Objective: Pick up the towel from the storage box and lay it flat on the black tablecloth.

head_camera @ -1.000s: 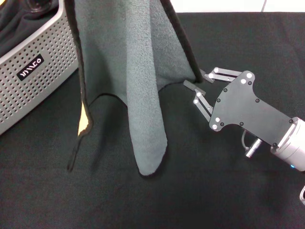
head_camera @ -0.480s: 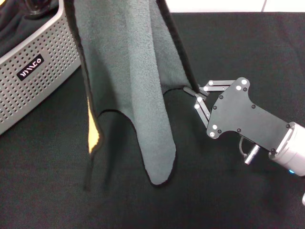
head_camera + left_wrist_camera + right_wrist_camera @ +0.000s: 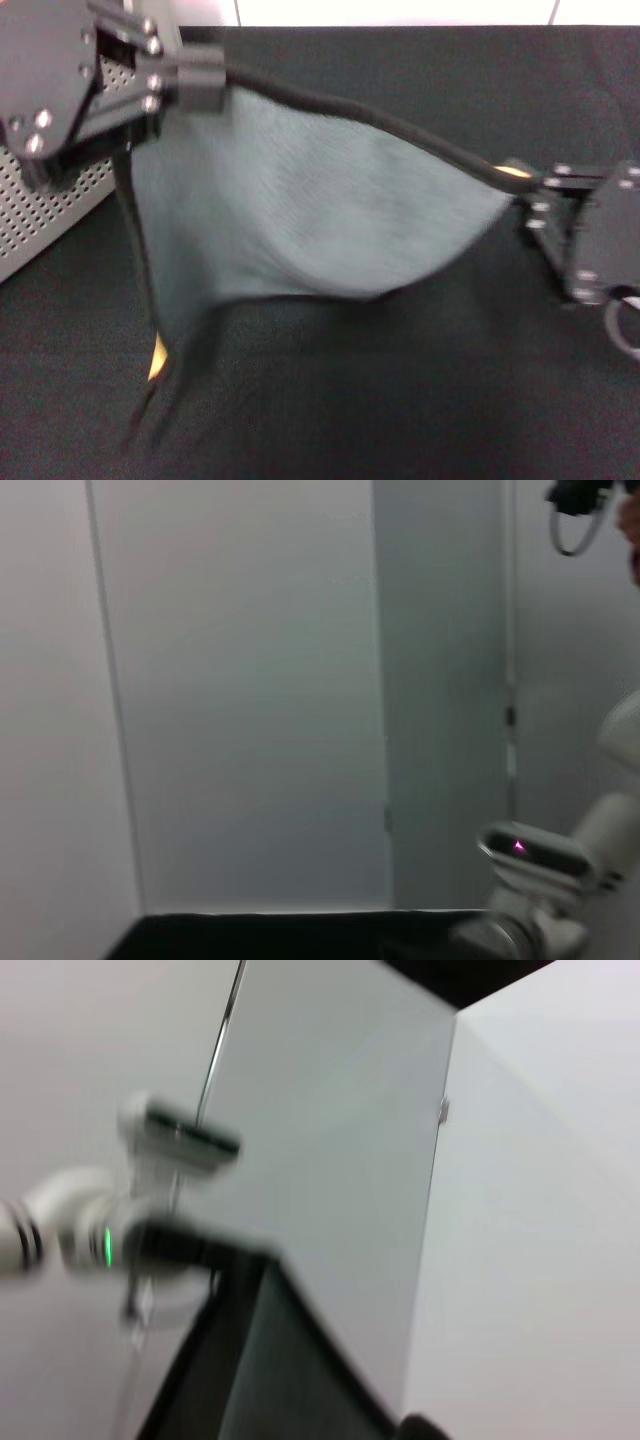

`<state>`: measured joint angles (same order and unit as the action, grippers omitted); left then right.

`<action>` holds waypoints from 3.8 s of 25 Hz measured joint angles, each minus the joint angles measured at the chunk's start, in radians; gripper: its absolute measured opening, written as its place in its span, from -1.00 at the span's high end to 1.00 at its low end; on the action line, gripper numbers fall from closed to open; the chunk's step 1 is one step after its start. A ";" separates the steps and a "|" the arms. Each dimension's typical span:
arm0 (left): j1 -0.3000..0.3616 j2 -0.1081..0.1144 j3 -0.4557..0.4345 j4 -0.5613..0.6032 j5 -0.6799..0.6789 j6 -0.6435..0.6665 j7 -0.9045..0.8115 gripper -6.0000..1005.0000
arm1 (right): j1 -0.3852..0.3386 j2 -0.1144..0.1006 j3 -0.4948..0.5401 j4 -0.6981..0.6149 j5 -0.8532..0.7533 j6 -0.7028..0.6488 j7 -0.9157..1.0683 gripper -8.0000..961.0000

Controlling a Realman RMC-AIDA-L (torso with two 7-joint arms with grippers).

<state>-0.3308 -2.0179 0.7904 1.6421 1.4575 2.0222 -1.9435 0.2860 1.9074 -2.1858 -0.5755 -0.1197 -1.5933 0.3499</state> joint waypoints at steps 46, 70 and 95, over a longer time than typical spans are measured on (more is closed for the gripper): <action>-0.375 0.001 0.013 -0.777 0.819 -0.713 0.258 0.93 | 0.487 0.111 0.601 0.083 -1.125 0.966 0.884 0.98; -0.351 -0.033 0.047 -0.767 0.840 -0.857 0.262 0.93 | 0.489 0.117 0.601 0.083 -1.143 1.002 0.883 0.98; -0.266 -0.072 0.050 -0.625 0.804 -0.821 0.251 0.30 | 0.267 0.121 0.597 -0.148 -1.124 1.000 0.841 0.18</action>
<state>-0.5964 -2.0896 0.8404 1.0169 2.2613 1.2015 -1.6929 0.5534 2.0280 -1.5892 -0.7233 -1.2438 -0.5934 1.1912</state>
